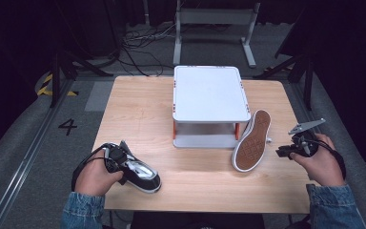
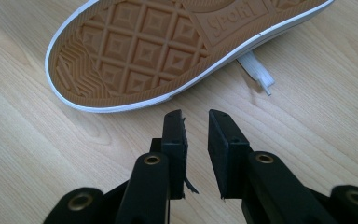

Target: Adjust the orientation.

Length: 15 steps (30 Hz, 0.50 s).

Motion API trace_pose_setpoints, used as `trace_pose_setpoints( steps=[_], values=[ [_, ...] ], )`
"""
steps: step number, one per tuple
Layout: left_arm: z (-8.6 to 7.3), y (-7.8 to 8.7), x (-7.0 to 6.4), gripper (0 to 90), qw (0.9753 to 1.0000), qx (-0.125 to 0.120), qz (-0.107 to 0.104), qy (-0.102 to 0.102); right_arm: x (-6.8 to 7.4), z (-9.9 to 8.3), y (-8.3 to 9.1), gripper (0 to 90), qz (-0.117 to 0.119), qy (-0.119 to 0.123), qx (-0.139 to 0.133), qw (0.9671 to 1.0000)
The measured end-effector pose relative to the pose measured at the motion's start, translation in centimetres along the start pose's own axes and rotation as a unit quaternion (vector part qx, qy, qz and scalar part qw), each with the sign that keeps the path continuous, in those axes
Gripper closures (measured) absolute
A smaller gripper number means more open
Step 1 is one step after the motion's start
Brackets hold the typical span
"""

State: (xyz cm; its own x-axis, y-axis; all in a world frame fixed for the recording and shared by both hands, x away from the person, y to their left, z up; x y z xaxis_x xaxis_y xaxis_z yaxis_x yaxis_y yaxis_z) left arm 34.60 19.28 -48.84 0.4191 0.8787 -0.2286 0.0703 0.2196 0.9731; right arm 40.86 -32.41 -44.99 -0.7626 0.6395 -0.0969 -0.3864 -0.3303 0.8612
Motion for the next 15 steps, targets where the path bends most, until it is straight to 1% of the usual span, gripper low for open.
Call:
trace_pose_setpoints(
  steps=[2, 3, 4, 6, 7, 8, 10, 11, 12, 13, 14, 15],
  values=[
    [1.1, -0.1, -0.2, 89.2, 0.9999, -0.011, 0.001, -0.004, 0.0, 0.0, -0.1, 76.8, 0.000, 0.001, 0.001, 1.0000],
    [1.5, -0.2, -0.3, 88.8, 0.9997, -0.021, 0.003, -0.009, 0.0, 0.0, 0.0, 76.7, -0.001, 0.001, 0.001, 1.0000],
    [2.0, -0.3, -0.5, 86.3, 0.9995, -0.030, 0.001, -0.011, 0.0, -0.1, 0.0, 76.5, -0.001, 0.000, -0.001, 1.0000],
    [2.2, -0.3, -0.9, 79.4, 0.9992, -0.036, 0.005, -0.015, 0.0, -0.2, 0.1, 76.5, -0.002, -0.001, -0.002, 1.0000],
    [2.3, -0.1, -1.1, 74.2, 0.9989, -0.043, 0.011, -0.018, 0.0, -0.3, 0.1, 76.4, -0.003, -0.002, -0.001, 1.0000],
    [2.3, 0.4, -1.1, 69.3, 0.9984, -0.052, 0.016, -0.014, 0.0, -0.4, 0.2, 76.3, -0.003, -0.004, -0.003, 1.0000],
    [1.9, 1.6, -1.1, 65.5, 0.9975, -0.067, 0.020, -0.009, -0.2, -0.8, 0.5, 76.1, -0.005, -0.009, -0.004, 0.9999],
    [1.9, 1.6, -1.1, 64.4, 0.9975, -0.067, 0.020, -0.009, -0.2, -0.8, 0.5, 76.1, -0.005, -0.009, -0.004, 0.9999],
    [1.4, 2.2, -1.0, 64.4, 0.9974, -0.068, 0.025, -0.003, -0.2, -0.9, 0.6, 75.9, -0.006, -0.011, -0.004, 0.9999],
    [0.4, 2.7, -0.6, 64.3, 0.9978, -0.059, 0.030, 0.007, -0.4, -1.0, 0.7, 75.7, -0.009, -0.010, -0.006, 0.9999],
    [0.4, 2.7, -0.6, 64.7, 0.9978, -0.059, 0.030, 0.007, -0.4, -1.0, 0.7, 75.7, -0.009, -0.010, -0.006, 0.9999],
    [-0.2, 2.8, -0.2, 64.7, 0.9981, -0.053, 0.029, 0.016, -0.4, -1.0, 0.8, 75.7, -0.009, -0.011, -0.006, 0.9999]
  ],
)
Point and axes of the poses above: each handheld gripper's, and its own axes: y roughly backward along the jaws, z roughly out of its top, x roughly to its left, the point moved 8 cm from there along -y, roughly forward along the jaws, and after that the axes turned 12 degrees about y, right-handed, at the moved point
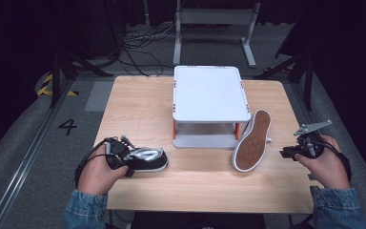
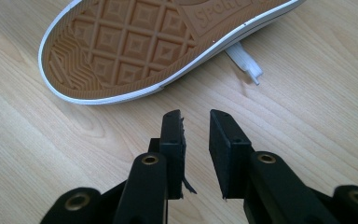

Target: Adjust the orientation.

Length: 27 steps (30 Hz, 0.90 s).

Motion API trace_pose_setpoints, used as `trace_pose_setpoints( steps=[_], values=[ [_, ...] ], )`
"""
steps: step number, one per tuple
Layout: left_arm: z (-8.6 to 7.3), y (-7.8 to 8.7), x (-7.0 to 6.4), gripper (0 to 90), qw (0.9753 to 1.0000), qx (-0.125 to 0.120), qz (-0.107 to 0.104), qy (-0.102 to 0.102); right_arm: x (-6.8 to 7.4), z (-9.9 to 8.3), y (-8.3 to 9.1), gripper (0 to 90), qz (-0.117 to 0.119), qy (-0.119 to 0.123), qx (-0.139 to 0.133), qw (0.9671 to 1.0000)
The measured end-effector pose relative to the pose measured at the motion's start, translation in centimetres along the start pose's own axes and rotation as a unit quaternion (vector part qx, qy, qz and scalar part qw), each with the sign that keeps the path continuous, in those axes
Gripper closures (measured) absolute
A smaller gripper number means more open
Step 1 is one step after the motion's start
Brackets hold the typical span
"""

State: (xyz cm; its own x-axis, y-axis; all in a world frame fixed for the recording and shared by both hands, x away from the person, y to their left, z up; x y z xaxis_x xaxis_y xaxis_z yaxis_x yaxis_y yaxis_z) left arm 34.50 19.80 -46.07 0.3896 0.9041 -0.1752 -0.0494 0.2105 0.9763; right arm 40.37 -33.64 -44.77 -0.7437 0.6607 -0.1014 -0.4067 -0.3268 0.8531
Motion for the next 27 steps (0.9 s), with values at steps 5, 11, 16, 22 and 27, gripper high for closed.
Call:
trace_pose_setpoints(
  steps=[5, 11, 16, 22, 27],
  values=[
    [-1.9, -1.0, 2.9, 70.8, 0.9974, 0.040, 0.018, 0.057, 0.1, 0.6, -0.1, 75.7, 0.000, 0.007, 0.000, 1.0000],
    [-2.0, -2.8, 5.0, 70.9, 0.9941, 0.057, 0.030, 0.088, 0.2, 1.0, -0.5, 75.6, 0.002, 0.014, 0.001, 0.9999],
    [-0.6, -3.0, 5.3, 74.2, 0.9927, 0.064, 0.053, 0.088, 0.1, 0.7, -0.2, 75.5, -0.001, 0.010, -0.002, 1.0000],
    [2.8, -3.4, 6.9, 72.7, 0.9922, 0.024, 0.081, 0.091, 0.2, -0.2, 0.1, 75.2, -0.006, 0.000, 0.001, 1.0000],
    [5.8, -3.8, 8.1, 71.2, 0.9917, -0.002, 0.107, 0.070, 0.4, -1.0, 0.0, 75.0, -0.008, -0.009, 0.008, 0.9999]
  ],
)
Point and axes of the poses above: each handheld gripper's, and its own axes: y roughly backward along the jaws, z roughly out of its top, x roughly to its left, the point moved 8 cm from there along -y, roughly forward along the jaws, and after that the axes turned 12 degrees about y, right-handed, at the moved point
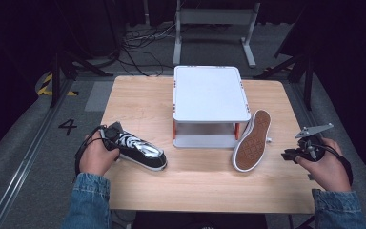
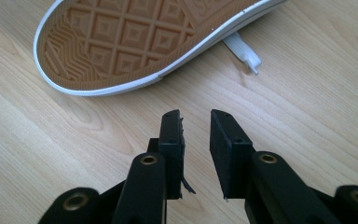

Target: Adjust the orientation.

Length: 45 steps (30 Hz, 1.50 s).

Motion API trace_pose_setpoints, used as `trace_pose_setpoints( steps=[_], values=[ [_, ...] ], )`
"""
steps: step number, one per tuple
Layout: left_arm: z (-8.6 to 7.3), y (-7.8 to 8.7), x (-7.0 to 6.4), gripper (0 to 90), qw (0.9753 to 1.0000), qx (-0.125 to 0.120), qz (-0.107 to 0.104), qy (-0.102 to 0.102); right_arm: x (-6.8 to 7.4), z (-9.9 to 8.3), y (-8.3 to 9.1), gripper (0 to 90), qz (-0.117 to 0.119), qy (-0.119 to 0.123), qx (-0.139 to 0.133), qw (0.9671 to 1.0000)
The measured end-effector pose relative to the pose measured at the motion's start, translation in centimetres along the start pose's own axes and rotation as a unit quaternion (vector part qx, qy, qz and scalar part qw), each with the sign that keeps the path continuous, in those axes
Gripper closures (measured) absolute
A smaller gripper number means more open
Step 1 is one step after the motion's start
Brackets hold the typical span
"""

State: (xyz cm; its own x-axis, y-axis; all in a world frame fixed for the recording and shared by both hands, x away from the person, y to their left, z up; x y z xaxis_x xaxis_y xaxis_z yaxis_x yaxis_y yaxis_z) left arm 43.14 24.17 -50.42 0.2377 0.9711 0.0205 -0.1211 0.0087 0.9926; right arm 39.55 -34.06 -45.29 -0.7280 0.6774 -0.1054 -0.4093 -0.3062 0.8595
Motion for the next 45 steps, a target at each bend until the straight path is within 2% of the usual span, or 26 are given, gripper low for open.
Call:
trace_pose_setpoints(
  steps=[1, 3, 7, 8, 9, 10, 12, 15, 17, 20, 22, 23, 24, 26, 28, 30, 33, 34, 35, 36, 37, 39, 41, 43, 44, 45],
  values=[
    [1.1, -0.3, 0.1, 72.0, 0.9998, -0.022, 0.000, -0.002, 0.0, -0.1, 0.0, 74.8, -0.001, 0.001, 0.001, 1.0000],
    [2.2, -0.5, 0.1, 72.8, 0.9993, -0.038, 0.002, -0.007, 0.0, -0.4, -0.1, 74.6, -0.002, -0.001, 0.002, 1.0000],
    [2.7, -0.5, 0.0, 69.6, 0.9990, -0.044, -0.002, 0.003, 0.1, -0.9, 0.0, 74.5, -0.001, -0.004, 0.004, 1.0000],
    [2.6, -0.1, -0.2, 61.6, 0.9988, -0.047, -0.015, 0.008, 0.0, -1.3, 0.1, 74.3, -0.003, -0.009, 0.006, 0.9999],
    [2.4, 0.3, -0.5, 61.6, 0.9981, -0.052, -0.030, 0.016, 0.0, -1.3, 0.1, 74.3, -0.003, -0.009, 0.006, 0.9999],
    [2.2, 1.5, -1.4, 55.8, 0.9948, -0.069, -0.069, 0.028, 0.0, -1.4, 0.2, 74.3, -0.004, -0.011, 0.005, 0.9999],
    [1.9, 3.2, -3.1, 44.9, 0.9899, -0.089, -0.107, 0.028, -0.2, -1.4, 0.4, 74.0, -0.008, -0.013, 0.005, 0.9999],
    [1.7, 4.6, -5.2, 34.7, 0.9867, -0.092, -0.131, 0.026, 0.0, -1.1, 0.4, 73.6, -0.007, -0.006, 0.001, 1.0000],
    [2.0, 4.5, -6.4, 30.8, 0.9875, -0.096, -0.124, 0.020, 0.2, -0.9, 0.3, 73.1, -0.004, -0.002, 0.000, 1.0000],
    [2.8, 3.7, -7.5, 30.4, 0.9882, -0.092, -0.119, 0.028, 0.3, -0.9, 0.3, 72.4, -0.004, -0.002, -0.001, 1.0000],
    [3.2, 3.0, -7.5, 32.1, 0.9925, -0.083, -0.085, 0.029, 0.2, -0.9, 0.3, 71.6, -0.007, -0.001, -0.002, 1.0000],
    [3.3, 2.7, -7.4, 34.7, 0.9935, -0.081, -0.073, 0.035, 0.2, -0.9, 0.3, 71.4, -0.007, -0.001, -0.003, 1.0000],
    [3.4, 2.5, -7.4, 35.0, 0.9930, -0.081, -0.076, 0.041, 0.2, -0.9, 0.3, 71.3, -0.006, -0.002, -0.004, 1.0000],
    [3.4, 2.5, -7.6, 45.7, 0.9915, -0.080, -0.095, 0.040, 0.1, -1.0, 0.3, 71.3, -0.005, -0.004, -0.001, 1.0000],
    [3.2, 2.7, -7.1, 67.9, 0.9916, -0.084, -0.092, 0.035, 0.1, -1.0, 0.2, 71.3, -0.005, -0.002, 0.000, 1.0000],
    [2.8, 2.9, -6.8, 72.5, 0.9903, -0.087, -0.104, 0.031, 0.1, -0.8, 0.1, 71.3, -0.005, 0.001, 0.001, 1.0000],
    [1.6, 3.4, -5.5, 83.7, 0.9938, -0.081, -0.076, 0.007, 0.2, -0.3, -0.1, 71.3, -0.003, 0.009, 0.000, 1.0000],
    [1.6, 3.4, -5.5, 85.3, 0.9938, -0.081, -0.076, 0.007, 0.2, -0.3, -0.1, 71.3, -0.003, 0.009, 0.000, 1.0000],
    [1.3, 3.5, -4.8, 85.3, 0.9939, -0.091, -0.062, -0.007, 0.2, -0.2, -0.2, 71.3, -0.002, 0.010, 0.001, 0.9999],
    [0.8, 3.8, -4.1, 86.3, 0.9915, -0.098, -0.084, -0.018, 0.4, 0.1, -0.4, 71.3, 0.000, 0.014, 0.000, 0.9999],
    [0.8, 3.8, -4.1, 86.4, 0.9915, -0.098, -0.084, -0.018, 0.4, 0.2, -0.5, 71.3, 0.001, 0.015, 0.001, 0.9999],
    [0.2, 3.8, -4.3, 86.3, 0.9887, -0.092, -0.113, -0.037, 0.4, 0.2, -0.5, 71.3, 0.002, 0.018, 0.001, 0.9998],
    [-0.1, 4.0, -4.6, 85.8, 0.9900, -0.086, -0.091, -0.064, 0.5, 0.3, -0.6, 71.3, 0.003, 0.019, 0.001, 0.9998],
    [-0.1, 4.1, -4.7, 82.9, 0.9905, -0.086, -0.085, -0.067, 0.5, 0.3, -0.6, 70.9, 0.003, 0.019, 0.000, 0.9998],
    [-0.1, 4.3, -4.9, 72.0, 0.9901, -0.088, -0.084, -0.069, 0.4, 0.3, -0.5, 70.6, 0.001, 0.018, 0.000, 0.9998],
    [0.2, 4.4, -5.1, 72.0, 0.9881, -0.100, -0.084, -0.080, 0.4, 0.3, -0.5, 70.6, 0.001, 0.018, 0.000, 0.9998]
  ],
)
Point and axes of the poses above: each handheld gripper's, and its own axes: y roughly backward along the jaws, z roughly out of its top, x roughly to its left, the point moved 8 cm from there along -y, roughly forward along the jaws, and after that the axes turned 12 degrees about y, right-handed, at the moved point
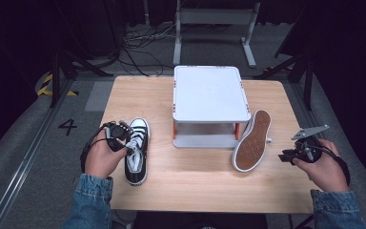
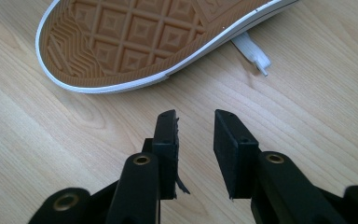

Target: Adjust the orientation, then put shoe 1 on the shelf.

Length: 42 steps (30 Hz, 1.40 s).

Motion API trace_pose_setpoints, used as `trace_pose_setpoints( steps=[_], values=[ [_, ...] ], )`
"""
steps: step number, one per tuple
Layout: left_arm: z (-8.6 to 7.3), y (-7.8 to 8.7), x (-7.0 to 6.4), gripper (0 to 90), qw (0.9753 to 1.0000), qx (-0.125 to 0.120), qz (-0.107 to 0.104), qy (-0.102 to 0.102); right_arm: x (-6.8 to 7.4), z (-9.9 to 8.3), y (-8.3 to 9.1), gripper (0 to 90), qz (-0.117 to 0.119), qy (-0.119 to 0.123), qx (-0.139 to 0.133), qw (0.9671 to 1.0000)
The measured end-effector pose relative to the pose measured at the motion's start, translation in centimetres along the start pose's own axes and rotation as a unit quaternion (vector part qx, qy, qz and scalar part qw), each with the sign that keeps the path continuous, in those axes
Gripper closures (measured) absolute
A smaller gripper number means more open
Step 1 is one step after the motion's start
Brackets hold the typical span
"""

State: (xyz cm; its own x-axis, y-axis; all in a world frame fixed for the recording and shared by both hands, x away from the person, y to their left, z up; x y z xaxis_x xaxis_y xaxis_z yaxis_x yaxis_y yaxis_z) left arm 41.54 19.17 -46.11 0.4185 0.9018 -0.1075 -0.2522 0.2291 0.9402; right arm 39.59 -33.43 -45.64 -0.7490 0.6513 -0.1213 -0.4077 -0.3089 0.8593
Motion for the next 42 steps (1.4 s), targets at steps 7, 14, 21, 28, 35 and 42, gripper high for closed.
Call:
trace_pose_setpoints(
  steps=[7, 14, 21, 28, 35, 42],
  values=[
    [1.6, -2.0, 0.2, 34.8, 0.9911, 0.017, 0.084, -0.102, 0.2, -0.3, 0.0, 69.0, 0.000, 0.000, 0.001, 1.0000],
    [3.3, -3.1, -0.6, 36.4, 0.9857, 0.012, 0.070, -0.153, 0.4, -0.9, 0.1, 67.0, -0.002, -0.002, 0.002, 1.0000],
    [3.4, -2.5, -0.8, 72.9, 0.9857, 0.025, 0.047, -0.160, 0.6, -1.2, 0.2, 66.7, -0.001, -0.001, 0.003, 1.0000],
    [3.4, -1.6, -0.4, 75.5, 0.9909, 0.020, 0.028, -0.130, 0.3, -1.2, 0.4, 66.8, -0.004, -0.001, 0.001, 1.0000],
    [4.0, 0.0, -0.7, 76.5, 0.9921, 0.025, 0.004, -0.123, -0.1, -0.6, 0.2, 66.9, -0.002, 0.004, -0.005, 1.0000],
    [4.9, 3.3, -2.0, 76.4, 0.9872, 0.040, -0.001, -0.154, -0.2, -0.1, 0.4, 67.0, -0.001, 0.008, -0.014, 0.9999]
  ],
)
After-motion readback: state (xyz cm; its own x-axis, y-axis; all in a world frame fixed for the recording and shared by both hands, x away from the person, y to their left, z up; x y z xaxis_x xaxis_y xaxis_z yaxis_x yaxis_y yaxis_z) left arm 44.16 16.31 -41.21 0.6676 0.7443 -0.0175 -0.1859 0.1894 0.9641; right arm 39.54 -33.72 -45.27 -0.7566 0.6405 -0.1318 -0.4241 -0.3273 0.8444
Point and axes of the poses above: each handheld gripper's, and its own axes: y roughly backward along the jaws, z roughly out of its top, x roughly to its left, the point moved 8 cm from there along -y, roughly forward along the jaws, and after that the axes turned 12 degrees about y, right-handed, at the moved point
